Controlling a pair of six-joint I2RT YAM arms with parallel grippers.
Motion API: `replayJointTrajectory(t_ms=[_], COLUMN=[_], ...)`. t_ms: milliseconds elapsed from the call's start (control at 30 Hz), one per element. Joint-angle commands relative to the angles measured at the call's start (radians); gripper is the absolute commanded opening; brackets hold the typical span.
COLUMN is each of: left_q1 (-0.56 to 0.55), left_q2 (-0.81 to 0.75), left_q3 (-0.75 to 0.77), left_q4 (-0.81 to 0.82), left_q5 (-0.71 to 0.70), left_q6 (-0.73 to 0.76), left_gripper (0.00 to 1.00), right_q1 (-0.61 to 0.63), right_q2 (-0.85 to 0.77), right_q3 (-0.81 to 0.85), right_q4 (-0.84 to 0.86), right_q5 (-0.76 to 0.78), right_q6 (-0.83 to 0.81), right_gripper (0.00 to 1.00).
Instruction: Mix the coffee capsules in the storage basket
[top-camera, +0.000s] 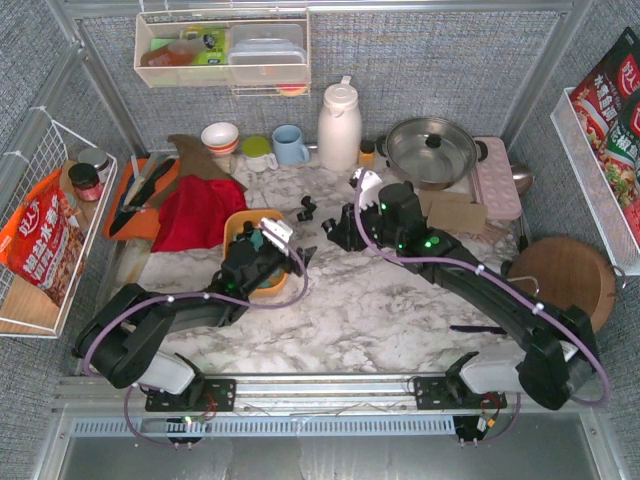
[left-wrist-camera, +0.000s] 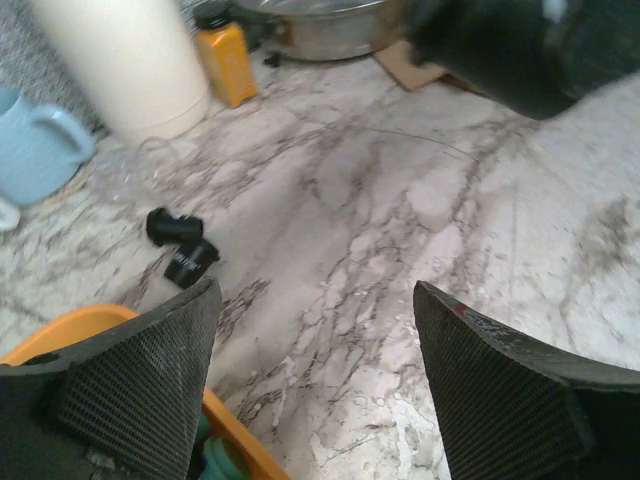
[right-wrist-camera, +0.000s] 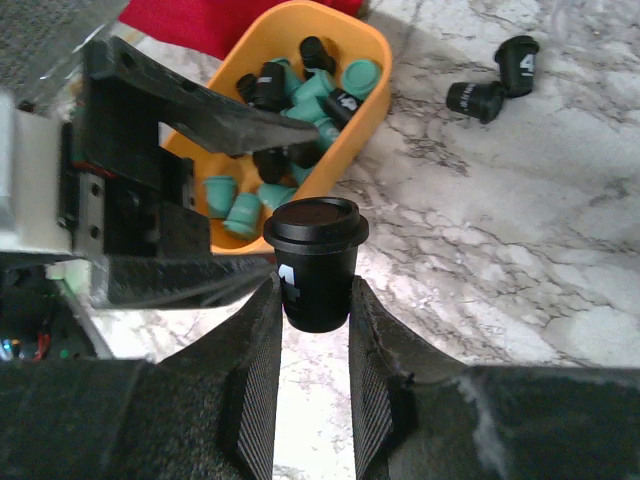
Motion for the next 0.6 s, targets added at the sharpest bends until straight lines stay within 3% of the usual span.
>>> replayJointTrajectory(t_ms=[0,200,567], left_q1=[-0.046,-0.115,-0.186], left_q2=[-0.005,-0.027,-0.053], left_q3=[-0.053,-0.096,-0.110], left_q4=[0.194,0.234,0.240], left_q5=[0.111,0.129,0.089], left_q6=[0.199,0.322,0.386], left_gripper=[0.87,0.89,0.89], right_q1=[0.037,0.075,0.098], right_q2=[-0.052,-0.072,-0.026], right_q3=[-0.046,-0.092,-0.104], right_q4=[0.027,0.033,0.066], right_q5=[-0.035,-0.033,-0.032], right_q6=[0.039,0.063,0.114], right_gripper=[0.19,0.19,0.20])
